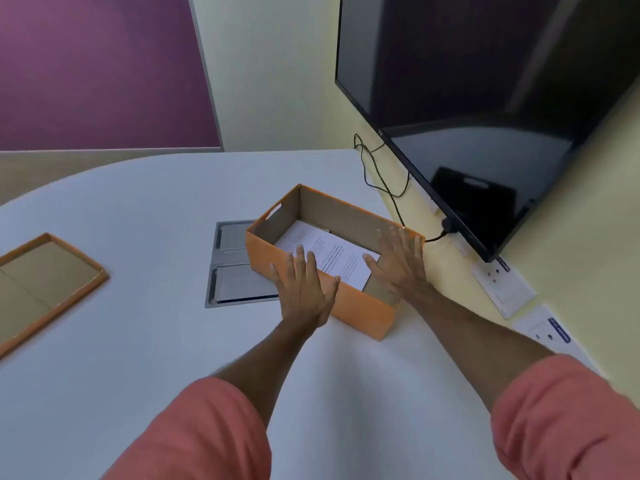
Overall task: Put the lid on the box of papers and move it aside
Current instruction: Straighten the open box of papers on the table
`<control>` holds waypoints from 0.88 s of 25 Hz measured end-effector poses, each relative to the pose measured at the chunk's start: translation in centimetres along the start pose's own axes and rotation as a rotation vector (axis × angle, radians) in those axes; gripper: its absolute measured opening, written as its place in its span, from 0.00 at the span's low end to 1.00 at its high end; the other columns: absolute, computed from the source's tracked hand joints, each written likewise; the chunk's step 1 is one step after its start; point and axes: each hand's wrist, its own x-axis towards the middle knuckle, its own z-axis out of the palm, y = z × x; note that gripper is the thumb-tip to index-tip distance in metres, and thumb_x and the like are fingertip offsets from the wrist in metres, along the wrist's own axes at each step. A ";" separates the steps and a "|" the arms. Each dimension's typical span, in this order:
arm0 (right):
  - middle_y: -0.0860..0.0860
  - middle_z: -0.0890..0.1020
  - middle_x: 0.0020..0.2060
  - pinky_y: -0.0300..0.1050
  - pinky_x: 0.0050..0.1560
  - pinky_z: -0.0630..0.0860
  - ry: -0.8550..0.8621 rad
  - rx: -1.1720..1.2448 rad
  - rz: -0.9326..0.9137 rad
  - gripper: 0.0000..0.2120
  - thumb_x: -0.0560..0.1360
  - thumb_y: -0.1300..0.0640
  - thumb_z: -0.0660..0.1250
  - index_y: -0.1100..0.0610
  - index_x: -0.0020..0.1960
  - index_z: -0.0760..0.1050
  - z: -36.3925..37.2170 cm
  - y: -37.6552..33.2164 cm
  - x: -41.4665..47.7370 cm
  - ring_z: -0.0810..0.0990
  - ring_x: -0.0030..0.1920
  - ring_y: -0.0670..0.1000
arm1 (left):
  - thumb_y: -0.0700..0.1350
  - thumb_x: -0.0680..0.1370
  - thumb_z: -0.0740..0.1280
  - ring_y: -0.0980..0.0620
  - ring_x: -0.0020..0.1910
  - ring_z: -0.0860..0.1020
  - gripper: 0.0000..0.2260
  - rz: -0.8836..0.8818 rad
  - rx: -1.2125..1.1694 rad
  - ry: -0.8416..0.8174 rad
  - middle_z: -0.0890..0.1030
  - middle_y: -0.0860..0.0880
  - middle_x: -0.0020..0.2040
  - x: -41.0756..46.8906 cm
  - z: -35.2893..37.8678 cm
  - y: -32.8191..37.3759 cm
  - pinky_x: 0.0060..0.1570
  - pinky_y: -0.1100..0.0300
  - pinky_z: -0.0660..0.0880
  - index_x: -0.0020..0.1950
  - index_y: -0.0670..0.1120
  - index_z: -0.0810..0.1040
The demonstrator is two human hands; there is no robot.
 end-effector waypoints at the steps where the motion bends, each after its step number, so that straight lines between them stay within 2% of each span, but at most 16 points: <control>1: 0.57 0.64 0.75 0.64 0.75 0.49 0.004 -0.005 0.001 0.31 0.78 0.39 0.56 0.54 0.76 0.61 0.2 0.4 0.9 0.59 0.77 0.57 | 0.64 0.79 0.49 0.41 0.79 0.48 0.34 -0.043 -0.009 -0.017 0.52 0.42 0.80 0.4 0.4 0.7 0.73 0.38 0.40 0.78 0.44 0.53; 5: 0.57 0.67 0.72 0.64 0.74 0.55 -0.054 -0.036 0.002 0.31 0.76 0.42 0.60 0.56 0.74 0.62 1.7 2.0 4.3 0.62 0.74 0.57 | 0.64 0.78 0.52 0.35 0.78 0.45 0.37 -0.241 -0.072 -0.082 0.47 0.36 0.79 2.3 2.2 2.6 0.74 0.39 0.44 0.78 0.40 0.51; 8: 0.58 0.67 0.71 0.65 0.74 0.55 -0.086 -0.055 0.002 0.31 0.75 0.46 0.63 0.57 0.73 0.62 3.0 2.7 6.3 0.62 0.74 0.58 | 0.62 0.79 0.55 0.34 0.77 0.45 0.39 -0.348 -0.160 -0.126 0.45 0.34 0.79 3.4 3.6 3.1 0.75 0.41 0.46 0.78 0.37 0.47; 15: 0.60 0.60 0.76 0.65 0.74 0.52 -0.207 -0.060 0.044 0.37 0.74 0.51 0.65 0.58 0.77 0.53 4.9 3.8 9.8 0.55 0.77 0.61 | 0.57 0.78 0.58 0.38 0.78 0.44 0.41 -0.390 -0.272 -0.117 0.42 0.36 0.79 4.2 5.6 3.7 0.76 0.45 0.48 0.78 0.36 0.41; 18: 0.60 0.66 0.71 0.64 0.72 0.58 -0.183 -0.074 0.056 0.35 0.72 0.55 0.65 0.60 0.75 0.56 5.3 3.5 9.8 0.64 0.72 0.61 | 0.56 0.78 0.60 0.39 0.79 0.44 0.41 -0.382 -0.316 -0.106 0.42 0.37 0.79 4.3 5.9 3.0 0.76 0.48 0.48 0.78 0.36 0.41; 22: 0.61 0.73 0.62 0.59 0.63 0.68 -0.105 -0.102 0.050 0.31 0.71 0.58 0.65 0.63 0.71 0.62 5.2 2.9 8.1 0.73 0.61 0.63 | 0.55 0.77 0.62 0.40 0.79 0.44 0.41 -0.327 -0.309 -0.108 0.44 0.36 0.79 4.8 5.5 0.8 0.76 0.50 0.47 0.77 0.35 0.41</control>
